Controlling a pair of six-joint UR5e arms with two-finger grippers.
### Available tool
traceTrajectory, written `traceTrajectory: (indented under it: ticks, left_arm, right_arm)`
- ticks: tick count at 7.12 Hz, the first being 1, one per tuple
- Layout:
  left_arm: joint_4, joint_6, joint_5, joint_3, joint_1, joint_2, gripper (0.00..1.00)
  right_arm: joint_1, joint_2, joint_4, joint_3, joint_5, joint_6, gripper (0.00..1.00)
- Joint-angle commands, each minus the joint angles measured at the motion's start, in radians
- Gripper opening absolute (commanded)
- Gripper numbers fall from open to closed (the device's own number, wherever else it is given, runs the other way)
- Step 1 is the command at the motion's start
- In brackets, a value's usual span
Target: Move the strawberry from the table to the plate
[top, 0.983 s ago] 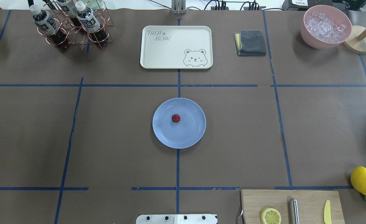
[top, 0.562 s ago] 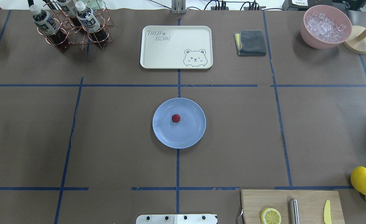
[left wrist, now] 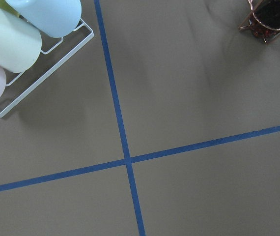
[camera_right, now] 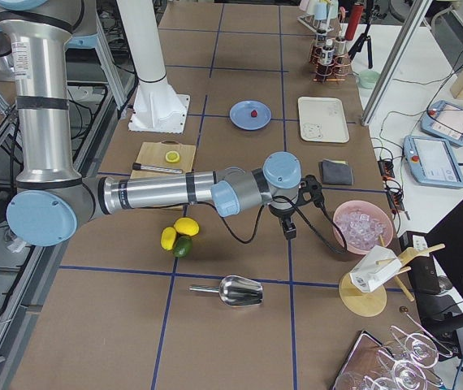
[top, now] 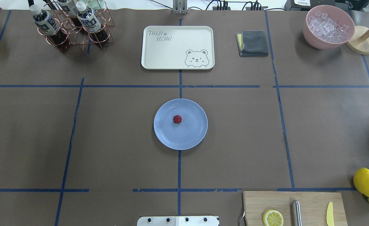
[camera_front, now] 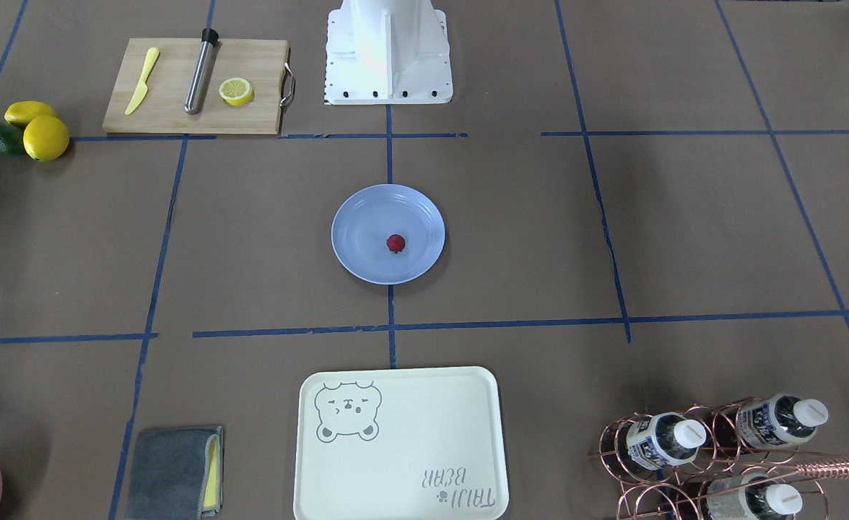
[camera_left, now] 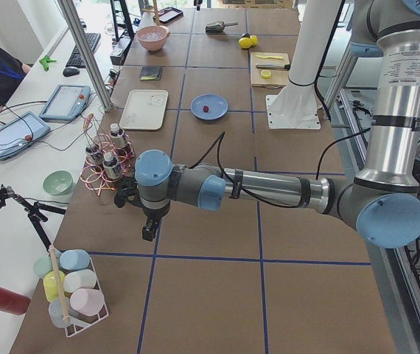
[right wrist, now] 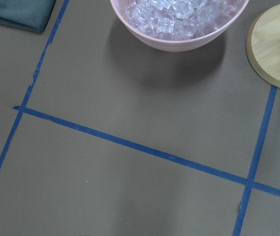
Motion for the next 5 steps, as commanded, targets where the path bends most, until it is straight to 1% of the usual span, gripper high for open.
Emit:
traceTrajectory:
  ticks: [1, 3, 5]
  left_arm:
    - [0.008, -0.002, -0.007, -0.028, -0.001, 0.004, 1.0]
    - [0.008, -0.002, -0.009, -0.028, 0.0, 0.003, 1.0]
    - [0.008, -0.002, -0.009, -0.028, 0.0, 0.004, 1.0]
  right_arm:
    - [-0.007, 0.0, 0.0, 0.0, -0.002, 0.001, 1.0]
    - [-0.02, 0.012, 0.0, 0.0, -0.004, 0.001, 1.0]
    - [-0.02, 0.015, 0.0, 0.011, 0.013, 0.001, 1.0]
